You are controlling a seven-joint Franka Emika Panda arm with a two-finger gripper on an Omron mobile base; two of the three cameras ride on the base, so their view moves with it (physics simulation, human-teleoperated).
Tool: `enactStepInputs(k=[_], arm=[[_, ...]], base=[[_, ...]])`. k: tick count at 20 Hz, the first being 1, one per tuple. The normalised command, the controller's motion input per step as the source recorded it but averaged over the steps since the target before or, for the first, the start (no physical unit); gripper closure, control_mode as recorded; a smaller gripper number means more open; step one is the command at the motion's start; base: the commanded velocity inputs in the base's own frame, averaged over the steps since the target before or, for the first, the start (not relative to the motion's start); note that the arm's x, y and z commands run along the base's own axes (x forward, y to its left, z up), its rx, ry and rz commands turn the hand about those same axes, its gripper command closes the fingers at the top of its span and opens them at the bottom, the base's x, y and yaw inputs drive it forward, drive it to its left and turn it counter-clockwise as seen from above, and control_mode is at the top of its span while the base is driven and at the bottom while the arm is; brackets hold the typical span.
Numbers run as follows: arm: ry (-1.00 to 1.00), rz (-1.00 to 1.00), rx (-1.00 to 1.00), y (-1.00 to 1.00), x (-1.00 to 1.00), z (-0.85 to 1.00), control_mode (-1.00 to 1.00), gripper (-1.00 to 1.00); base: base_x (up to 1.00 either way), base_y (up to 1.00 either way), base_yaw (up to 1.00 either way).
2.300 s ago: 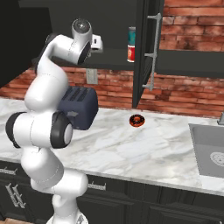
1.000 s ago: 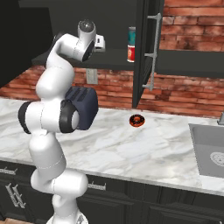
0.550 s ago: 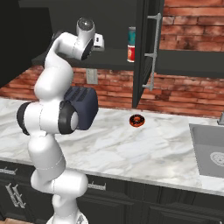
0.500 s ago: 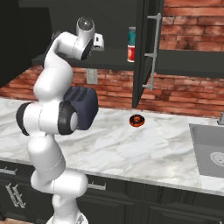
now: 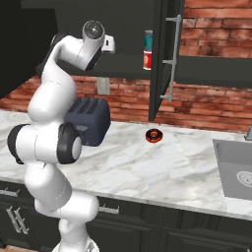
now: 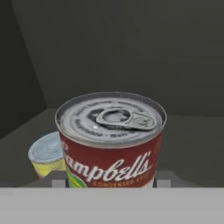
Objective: Stack two cans on top of the other two cans in the cabinet.
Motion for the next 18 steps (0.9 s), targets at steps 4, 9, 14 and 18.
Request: enactStepInputs(k=[4,9,14,18], arm=[[-0.04,0.00,0.00,0.01,-0.14,0.29,-1.00,1.00],[-0.04,0.00,0.00,0.21,-0.08,0.35,-1.00,1.00],[-0.03,0.00,0.00,0.31,-0.01,0.22,-1.00,1.00],[-0.01,0.01,0.00,0.39,0.00,0.05,-1.00,1.00]], base=[[0.00,0.00,0.00],[0.00,0.00,0.00],[0.00,0.00,0.00],[0.00,0.00,0.00]])
